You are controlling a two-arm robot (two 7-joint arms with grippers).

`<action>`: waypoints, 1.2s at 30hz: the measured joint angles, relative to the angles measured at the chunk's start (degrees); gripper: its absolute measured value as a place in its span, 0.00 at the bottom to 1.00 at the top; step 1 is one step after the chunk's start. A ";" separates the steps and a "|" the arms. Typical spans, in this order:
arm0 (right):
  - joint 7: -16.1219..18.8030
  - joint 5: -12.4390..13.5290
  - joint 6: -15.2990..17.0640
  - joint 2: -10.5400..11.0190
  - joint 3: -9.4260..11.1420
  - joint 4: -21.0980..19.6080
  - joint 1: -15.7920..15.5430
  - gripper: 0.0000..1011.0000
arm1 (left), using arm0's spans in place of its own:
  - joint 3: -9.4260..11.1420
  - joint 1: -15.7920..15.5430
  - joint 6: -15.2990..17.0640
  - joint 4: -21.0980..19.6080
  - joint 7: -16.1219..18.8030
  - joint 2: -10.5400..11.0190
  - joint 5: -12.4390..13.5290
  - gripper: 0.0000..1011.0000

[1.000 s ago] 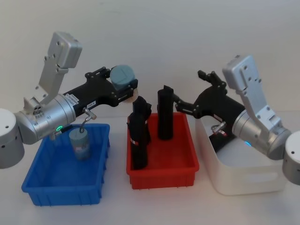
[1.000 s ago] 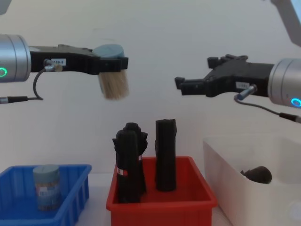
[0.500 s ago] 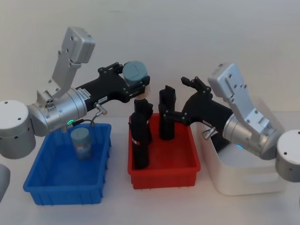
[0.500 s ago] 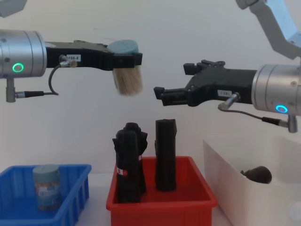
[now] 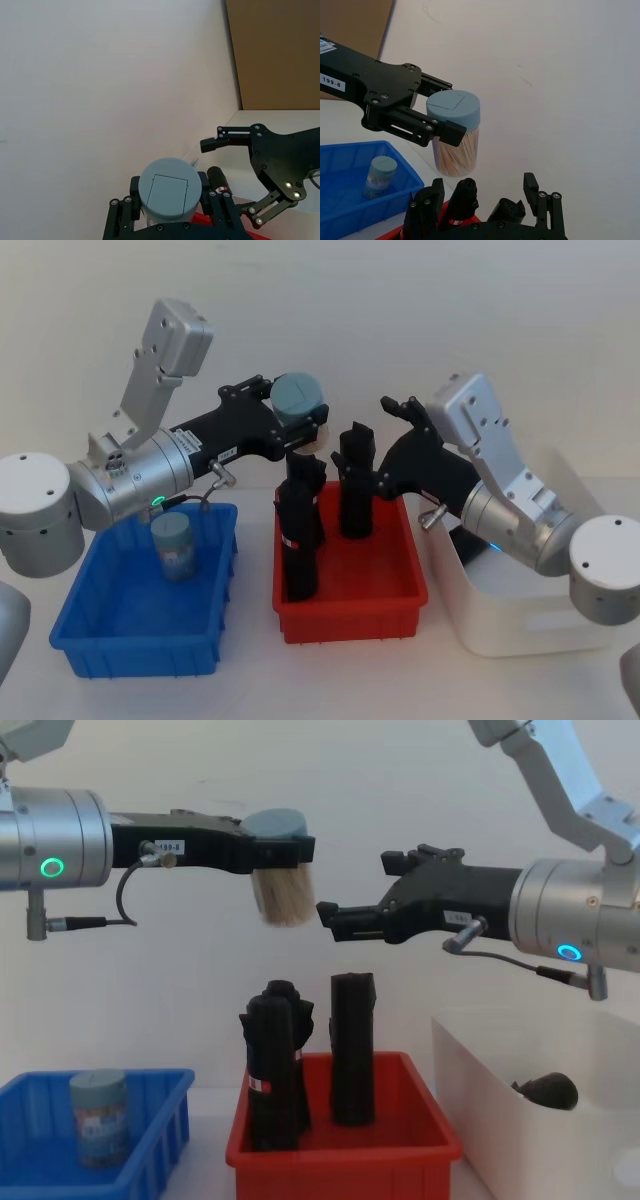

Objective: Pick the cotton swabs from the blue box and place them into the white box.

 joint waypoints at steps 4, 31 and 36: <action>-0.53 -0.33 -0.02 -0.25 -0.33 0.44 0.23 0.99 | 0.31 -0.28 -0.29 0.41 -0.39 -0.33 -0.07 0.66; -2.52 -1.44 1.48 -1.45 -1.92 2.64 1.67 0.99 | 1.81 -1.79 -0.42 1.98 -1.94 -1.85 -0.05 0.66; -2.83 -1.46 1.48 -1.67 -2.13 3.03 1.98 0.99 | 2.03 -1.80 -0.31 2.07 -1.95 -1.94 -0.22 0.66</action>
